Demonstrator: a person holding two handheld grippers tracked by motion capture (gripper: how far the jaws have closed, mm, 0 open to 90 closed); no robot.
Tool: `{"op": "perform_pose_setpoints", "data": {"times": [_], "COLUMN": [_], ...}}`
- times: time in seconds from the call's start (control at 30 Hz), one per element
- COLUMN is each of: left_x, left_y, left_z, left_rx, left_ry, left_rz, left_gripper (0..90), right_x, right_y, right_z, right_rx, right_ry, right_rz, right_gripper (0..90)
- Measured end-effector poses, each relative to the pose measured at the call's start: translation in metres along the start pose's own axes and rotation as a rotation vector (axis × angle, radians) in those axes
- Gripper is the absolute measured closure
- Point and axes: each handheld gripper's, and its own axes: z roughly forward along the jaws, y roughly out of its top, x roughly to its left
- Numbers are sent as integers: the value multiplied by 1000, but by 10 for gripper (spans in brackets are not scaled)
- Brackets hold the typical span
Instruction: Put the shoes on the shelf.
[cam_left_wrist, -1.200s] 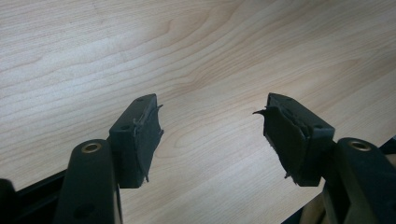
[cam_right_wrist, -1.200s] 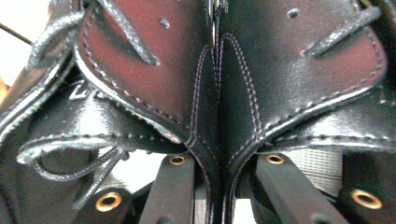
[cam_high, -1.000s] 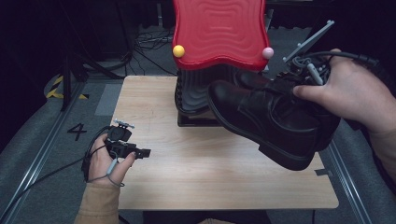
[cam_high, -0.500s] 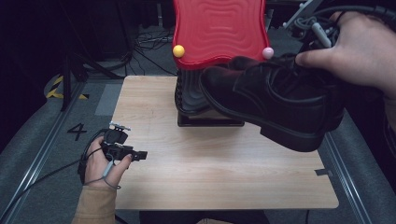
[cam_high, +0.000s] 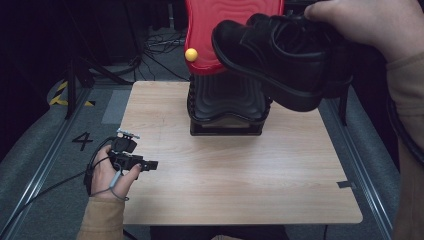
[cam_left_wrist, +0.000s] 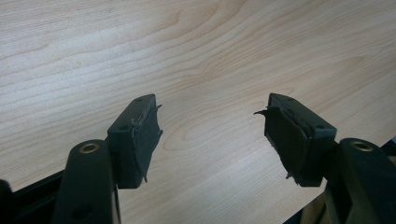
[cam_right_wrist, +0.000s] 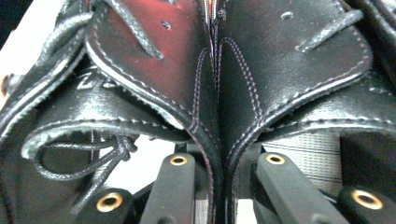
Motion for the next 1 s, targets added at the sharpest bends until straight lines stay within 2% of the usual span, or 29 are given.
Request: {"op": "perform_pose_setpoints", "data": {"times": [0.07,0.33,0.53,0.73,0.9,1.0], "left_x": [1,6,11,14,16,15], "left_y": [0,1,2,5,8,11], "left_z": [-1,1,2,2,6,8], "left_rx": [3,2,11,14,26,29], "left_ry": [1,-7,-15,-25,-21,-32], "left_rz": [-2,-3,-10,-7,-8,0], "left_gripper": [359,359,359,357,356,356], "right_x": [-4,-18,-19,-17,-18,-18], "right_y": [10,43,65,90,106,117], "right_z": [0,0,7,10,12,17], "right_rx": [-17,-100,-121,-146,-162,-190], "right_ry": [-13,-25,-51,-38,-64,-82], "right_rz": [21,52,64,93,107,120], "right_gripper": [815,816,816,816,816,816]}}
